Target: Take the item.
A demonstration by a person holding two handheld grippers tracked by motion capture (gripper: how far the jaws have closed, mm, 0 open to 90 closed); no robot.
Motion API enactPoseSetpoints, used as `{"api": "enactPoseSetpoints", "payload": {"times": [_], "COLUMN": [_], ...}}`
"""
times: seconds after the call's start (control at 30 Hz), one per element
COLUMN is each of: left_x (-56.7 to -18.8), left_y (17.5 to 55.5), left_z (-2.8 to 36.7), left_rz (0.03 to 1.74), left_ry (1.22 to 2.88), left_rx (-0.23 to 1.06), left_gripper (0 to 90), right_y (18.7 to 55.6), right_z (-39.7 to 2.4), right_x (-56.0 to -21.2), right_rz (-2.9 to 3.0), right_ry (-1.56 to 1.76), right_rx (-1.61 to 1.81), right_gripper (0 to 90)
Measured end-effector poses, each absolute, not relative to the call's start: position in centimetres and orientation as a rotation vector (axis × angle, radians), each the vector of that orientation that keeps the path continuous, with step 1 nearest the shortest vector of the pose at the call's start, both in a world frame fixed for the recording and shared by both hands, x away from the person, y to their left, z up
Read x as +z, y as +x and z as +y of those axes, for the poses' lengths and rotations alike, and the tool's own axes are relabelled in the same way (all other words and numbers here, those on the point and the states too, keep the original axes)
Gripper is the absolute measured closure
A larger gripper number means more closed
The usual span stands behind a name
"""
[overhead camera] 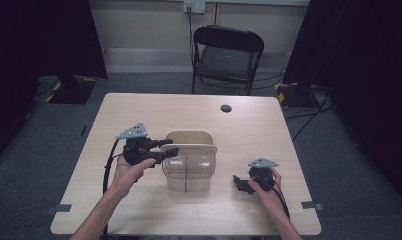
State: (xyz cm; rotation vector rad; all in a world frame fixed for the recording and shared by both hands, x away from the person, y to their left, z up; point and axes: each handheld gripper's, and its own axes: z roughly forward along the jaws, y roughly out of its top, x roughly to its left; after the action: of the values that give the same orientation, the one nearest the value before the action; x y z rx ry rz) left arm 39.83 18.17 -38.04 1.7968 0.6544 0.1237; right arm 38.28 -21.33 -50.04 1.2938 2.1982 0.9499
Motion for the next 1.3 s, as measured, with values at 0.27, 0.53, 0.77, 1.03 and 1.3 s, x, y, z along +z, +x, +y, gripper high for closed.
{"api": "enactPoseSetpoints", "payload": {"times": [0.27, 0.53, 0.77, 1.03, 1.3], "left_x": [-38.04, -38.05, -38.05, -38.07, -38.06], "left_y": [39.83, 39.83, 39.81, 39.82, 39.81], "left_z": [18.17, 18.16, 18.13, 18.11, 18.08], "left_rz": [0.654, 0.655, 0.654, 0.654, 0.655], "left_ry": [1.796, 1.795, 1.796, 1.797, 1.798], "left_rx": [0.125, 0.123, 0.125, 0.125, 0.128], "left_gripper": [52.0, 52.0, 52.1, 52.1, 52.1], "right_y": [38.28, 38.28, 38.28, 38.28, 38.28], "right_z": [-21.33, -21.33, -21.33, -21.34, -21.33], "right_x": [-50.05, -50.05, -50.05, -50.05, -50.05], "right_rz": [2.198, 2.198, 2.198, 2.198, 2.198], "right_ry": [1.293, 1.294, 1.294, 1.293, 1.294], "right_rx": [0.950, 0.950, 0.949, 0.950, 0.950], "right_gripper": [13.4, 13.4, 13.4, 13.4, 13.4]}}
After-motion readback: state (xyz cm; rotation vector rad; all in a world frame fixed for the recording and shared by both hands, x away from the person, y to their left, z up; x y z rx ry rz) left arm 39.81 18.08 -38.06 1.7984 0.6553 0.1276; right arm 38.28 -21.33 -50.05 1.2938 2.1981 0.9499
